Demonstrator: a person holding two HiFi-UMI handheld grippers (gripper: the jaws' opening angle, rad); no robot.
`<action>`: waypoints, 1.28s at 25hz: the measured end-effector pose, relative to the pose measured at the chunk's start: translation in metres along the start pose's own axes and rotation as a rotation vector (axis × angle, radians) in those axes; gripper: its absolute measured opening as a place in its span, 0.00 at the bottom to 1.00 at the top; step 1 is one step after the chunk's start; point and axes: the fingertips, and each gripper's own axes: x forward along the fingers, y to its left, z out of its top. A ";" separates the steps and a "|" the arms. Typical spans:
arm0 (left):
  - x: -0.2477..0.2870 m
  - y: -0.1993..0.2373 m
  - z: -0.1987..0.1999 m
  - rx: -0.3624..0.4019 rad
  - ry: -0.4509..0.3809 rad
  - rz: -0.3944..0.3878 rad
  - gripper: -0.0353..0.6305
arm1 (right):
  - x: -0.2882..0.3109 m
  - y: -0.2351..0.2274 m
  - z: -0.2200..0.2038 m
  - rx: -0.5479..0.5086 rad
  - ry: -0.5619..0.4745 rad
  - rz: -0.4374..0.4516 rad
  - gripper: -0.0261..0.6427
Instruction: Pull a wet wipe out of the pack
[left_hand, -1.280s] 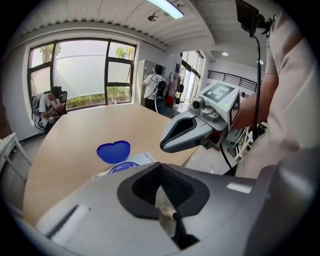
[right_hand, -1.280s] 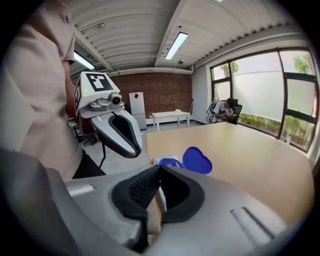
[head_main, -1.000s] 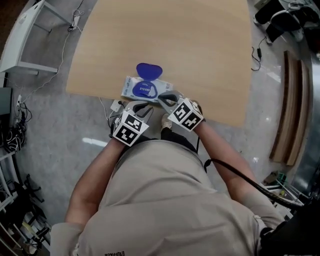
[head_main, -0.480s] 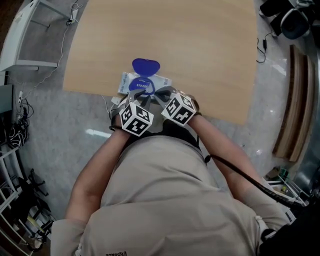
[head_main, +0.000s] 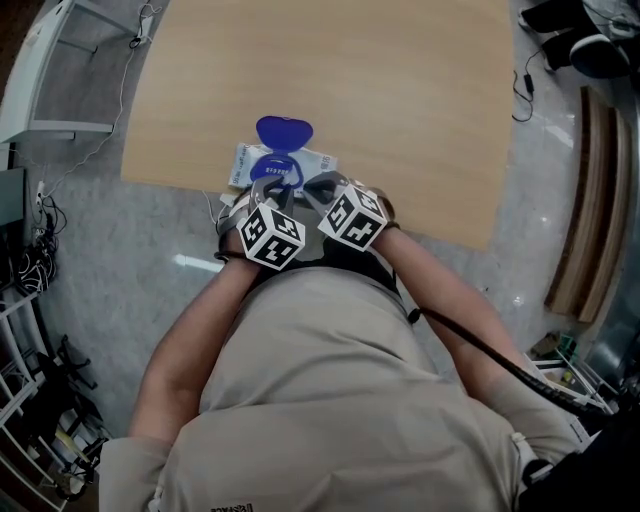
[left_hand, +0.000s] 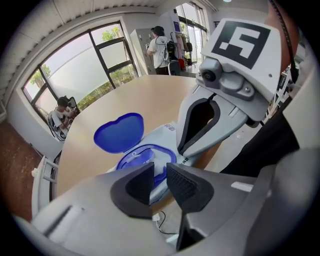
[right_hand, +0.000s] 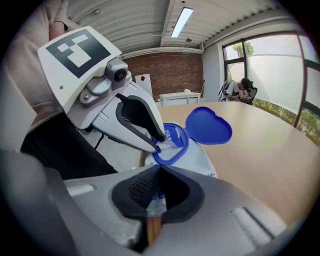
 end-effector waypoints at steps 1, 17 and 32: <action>0.001 0.000 0.001 0.002 0.006 0.003 0.17 | -0.001 -0.001 -0.001 0.000 -0.001 0.001 0.04; 0.000 0.003 0.008 -0.056 0.025 0.001 0.06 | -0.002 -0.004 -0.010 0.009 0.018 0.023 0.04; -0.048 0.027 0.025 -0.096 -0.051 0.030 0.06 | -0.005 -0.001 -0.014 0.018 0.037 0.008 0.04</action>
